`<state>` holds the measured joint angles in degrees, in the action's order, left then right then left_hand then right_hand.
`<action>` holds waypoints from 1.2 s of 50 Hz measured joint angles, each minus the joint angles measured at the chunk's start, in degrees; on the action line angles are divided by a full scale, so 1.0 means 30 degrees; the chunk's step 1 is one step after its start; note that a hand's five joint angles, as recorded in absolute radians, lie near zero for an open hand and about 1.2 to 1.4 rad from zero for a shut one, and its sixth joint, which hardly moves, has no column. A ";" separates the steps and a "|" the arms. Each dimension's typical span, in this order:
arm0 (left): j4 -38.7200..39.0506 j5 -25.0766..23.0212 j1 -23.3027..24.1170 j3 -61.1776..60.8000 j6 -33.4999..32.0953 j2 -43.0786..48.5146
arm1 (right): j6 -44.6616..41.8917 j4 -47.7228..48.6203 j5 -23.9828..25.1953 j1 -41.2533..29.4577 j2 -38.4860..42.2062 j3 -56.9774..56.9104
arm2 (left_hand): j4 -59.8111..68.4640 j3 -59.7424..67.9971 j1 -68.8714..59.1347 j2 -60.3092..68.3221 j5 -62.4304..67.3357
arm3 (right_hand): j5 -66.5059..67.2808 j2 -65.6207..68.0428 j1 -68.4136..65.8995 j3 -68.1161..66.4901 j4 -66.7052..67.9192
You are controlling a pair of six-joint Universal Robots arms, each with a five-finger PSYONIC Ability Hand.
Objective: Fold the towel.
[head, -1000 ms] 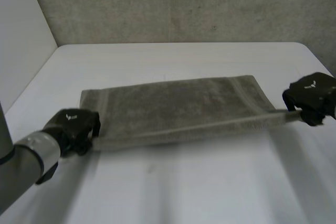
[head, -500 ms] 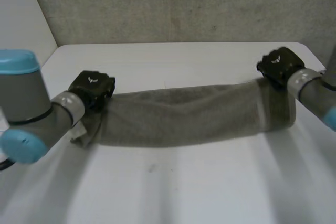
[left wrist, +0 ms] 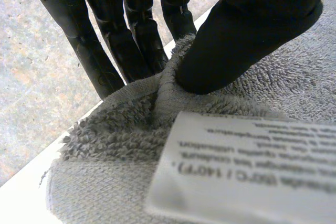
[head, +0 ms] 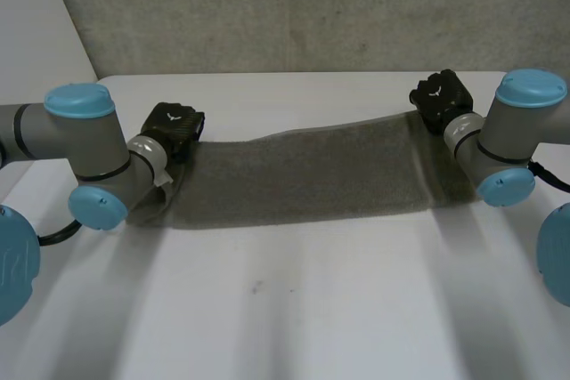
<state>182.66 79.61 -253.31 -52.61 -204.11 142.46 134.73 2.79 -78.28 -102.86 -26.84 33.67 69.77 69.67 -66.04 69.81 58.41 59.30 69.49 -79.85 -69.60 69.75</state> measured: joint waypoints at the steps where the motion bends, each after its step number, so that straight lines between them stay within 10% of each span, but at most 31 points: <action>1: 0.0006 -0.0005 -0.0004 0.0028 0.0000 0.0029 | -0.0001 0.0000 -0.0002 0.0000 0.0058 -0.0019 | 0.0000 0.0000 0.0000 -0.0002 0.0000 | -0.0002 -0.0017 0.0096 0.0012 -0.0031; 4: 0.0031 -0.0044 -0.0020 0.0162 -0.0001 0.0186 | 0.0004 0.0001 -0.0033 0.0002 0.0237 -0.0105 | -0.1552 -0.1515 0.0253 -0.1573 -0.0758 | -0.2147 -0.2779 0.3104 0.2884 -0.2503; 7: 0.0050 -0.0079 -0.0033 0.0359 0.0002 0.0324 | 0.0062 0.0000 -0.0235 -0.0017 0.0272 -0.0268 | -0.9606 -0.9479 0.8054 -0.9616 -0.7941 | -1.3611 -1.3923 1.6417 1.3936 -1.3967; 11: 0.0041 -0.0082 -0.0058 0.0631 0.0016 0.0277 | 0.0419 -0.0017 -0.0841 -0.0070 -0.0207 -0.0511 | -1.8079 -1.8027 1.6924 -1.8068 -1.7183 | -1.8360 -1.8831 2.1909 1.8914 -1.8847; 38: -0.0242 -0.0247 -0.0178 -0.7407 0.0277 -0.6688 | 0.4030 -0.3493 -0.1829 0.0158 -0.8907 0.8712 | -2.0028 -1.9999 1.8635 -2.0101 -1.8900 | -1.9407 -1.9849 2.3115 1.9944 -1.9897; 60: 0.2752 0.0123 -0.1875 -0.4687 0.0009 -0.1600 | 0.4026 -0.1062 -0.0743 0.0662 -0.8237 1.3653 | -2.0028 -1.9997 1.8636 -2.0106 -1.8906 | -1.9407 -1.9851 2.3124 1.9944 -1.9897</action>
<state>190.92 79.98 -258.93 -66.67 -204.08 137.66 146.80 -0.40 -80.51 -100.88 -51.55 74.63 9.68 9.68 -10.13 9.49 1.69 1.08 9.93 -10.48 -9.77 10.06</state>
